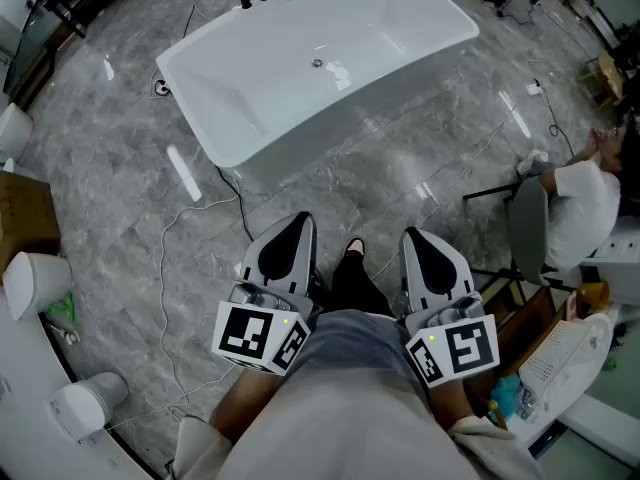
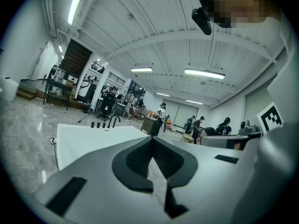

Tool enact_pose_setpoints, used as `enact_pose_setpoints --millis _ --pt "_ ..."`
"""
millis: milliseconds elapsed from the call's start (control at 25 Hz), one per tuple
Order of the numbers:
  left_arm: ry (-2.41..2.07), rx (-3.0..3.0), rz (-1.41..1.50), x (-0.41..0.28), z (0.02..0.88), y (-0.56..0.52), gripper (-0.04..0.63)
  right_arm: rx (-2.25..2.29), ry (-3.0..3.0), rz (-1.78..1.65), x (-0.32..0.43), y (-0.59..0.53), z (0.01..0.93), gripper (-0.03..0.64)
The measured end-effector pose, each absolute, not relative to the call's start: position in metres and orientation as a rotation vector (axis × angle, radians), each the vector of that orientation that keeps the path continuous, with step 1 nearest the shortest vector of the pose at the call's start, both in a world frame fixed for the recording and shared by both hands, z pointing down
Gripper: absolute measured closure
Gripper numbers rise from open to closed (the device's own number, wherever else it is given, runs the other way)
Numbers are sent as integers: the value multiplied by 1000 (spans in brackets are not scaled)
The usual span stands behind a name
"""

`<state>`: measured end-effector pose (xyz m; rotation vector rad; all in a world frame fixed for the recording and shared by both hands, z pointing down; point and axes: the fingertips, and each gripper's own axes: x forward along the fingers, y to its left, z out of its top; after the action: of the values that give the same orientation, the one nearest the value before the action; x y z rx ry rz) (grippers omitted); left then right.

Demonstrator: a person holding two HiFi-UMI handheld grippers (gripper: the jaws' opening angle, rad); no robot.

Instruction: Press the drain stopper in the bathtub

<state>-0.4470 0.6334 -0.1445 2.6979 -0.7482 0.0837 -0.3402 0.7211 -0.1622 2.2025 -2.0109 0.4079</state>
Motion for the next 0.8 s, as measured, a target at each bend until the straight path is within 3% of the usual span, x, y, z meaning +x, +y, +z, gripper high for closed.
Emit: enact_pose_setpoints --millis 800 --pt "-769 2708 124 -337 -144 603 598 2220 -2090 451 -225 690 -159 600"
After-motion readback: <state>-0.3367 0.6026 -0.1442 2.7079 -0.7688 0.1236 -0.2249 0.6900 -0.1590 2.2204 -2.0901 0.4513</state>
